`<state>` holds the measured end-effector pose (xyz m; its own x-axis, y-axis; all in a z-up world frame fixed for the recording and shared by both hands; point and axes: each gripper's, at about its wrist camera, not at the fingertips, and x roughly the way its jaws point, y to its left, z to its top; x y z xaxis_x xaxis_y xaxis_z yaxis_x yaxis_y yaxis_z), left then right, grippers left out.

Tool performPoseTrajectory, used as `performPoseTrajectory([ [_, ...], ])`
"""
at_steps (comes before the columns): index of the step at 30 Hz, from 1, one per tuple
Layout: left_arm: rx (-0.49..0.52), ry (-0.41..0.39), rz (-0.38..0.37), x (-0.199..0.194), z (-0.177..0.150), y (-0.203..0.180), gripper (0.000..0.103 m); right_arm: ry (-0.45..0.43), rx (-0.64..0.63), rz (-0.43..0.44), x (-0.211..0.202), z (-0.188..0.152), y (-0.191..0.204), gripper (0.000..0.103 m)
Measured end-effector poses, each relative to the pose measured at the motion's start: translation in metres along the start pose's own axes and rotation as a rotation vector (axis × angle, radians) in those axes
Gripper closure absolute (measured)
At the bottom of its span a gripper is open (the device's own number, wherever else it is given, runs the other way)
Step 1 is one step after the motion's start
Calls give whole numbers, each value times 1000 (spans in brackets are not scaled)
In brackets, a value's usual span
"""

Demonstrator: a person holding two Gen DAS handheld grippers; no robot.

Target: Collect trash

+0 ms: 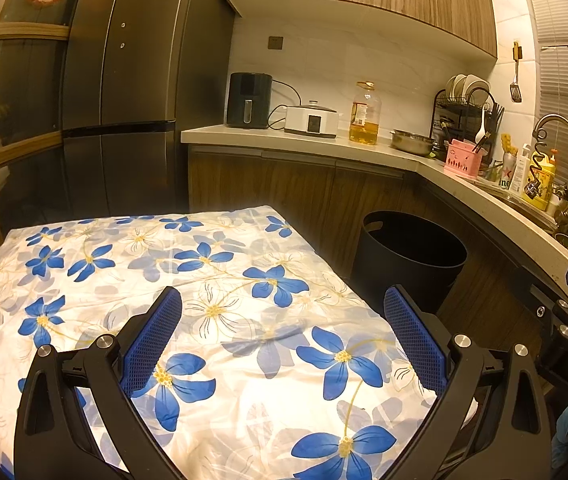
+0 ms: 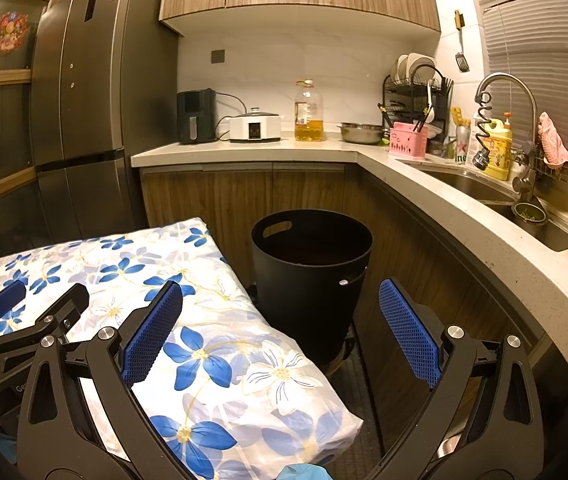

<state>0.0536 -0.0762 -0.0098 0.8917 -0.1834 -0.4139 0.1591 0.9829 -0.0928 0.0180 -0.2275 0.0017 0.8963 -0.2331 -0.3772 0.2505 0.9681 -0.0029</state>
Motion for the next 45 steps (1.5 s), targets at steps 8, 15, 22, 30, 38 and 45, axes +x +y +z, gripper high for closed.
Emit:
performPoseTrajectory([
  [8,2,-2,-1,-1,0,-3,6,0,3,-1,0,0,1,6],
  [15,2,-4,0,-2,1,-4,6,0,5,-1,0,-1,0,6],
  [22,3,-2,0,-1,1,-2,6,-1,4,-4,0,-1,0,6],
  [30,4,-4,1,-2,1,-3,6,-2,5,-4,-1,-2,-1,6],
  [38,3,-3,-1,-2,0,-1,6,-1,7,-3,-3,-3,-1,6],
  [45,5,-3,-1,-3,1,-3,6,-2,7,-4,-3,-3,-1,6],
])
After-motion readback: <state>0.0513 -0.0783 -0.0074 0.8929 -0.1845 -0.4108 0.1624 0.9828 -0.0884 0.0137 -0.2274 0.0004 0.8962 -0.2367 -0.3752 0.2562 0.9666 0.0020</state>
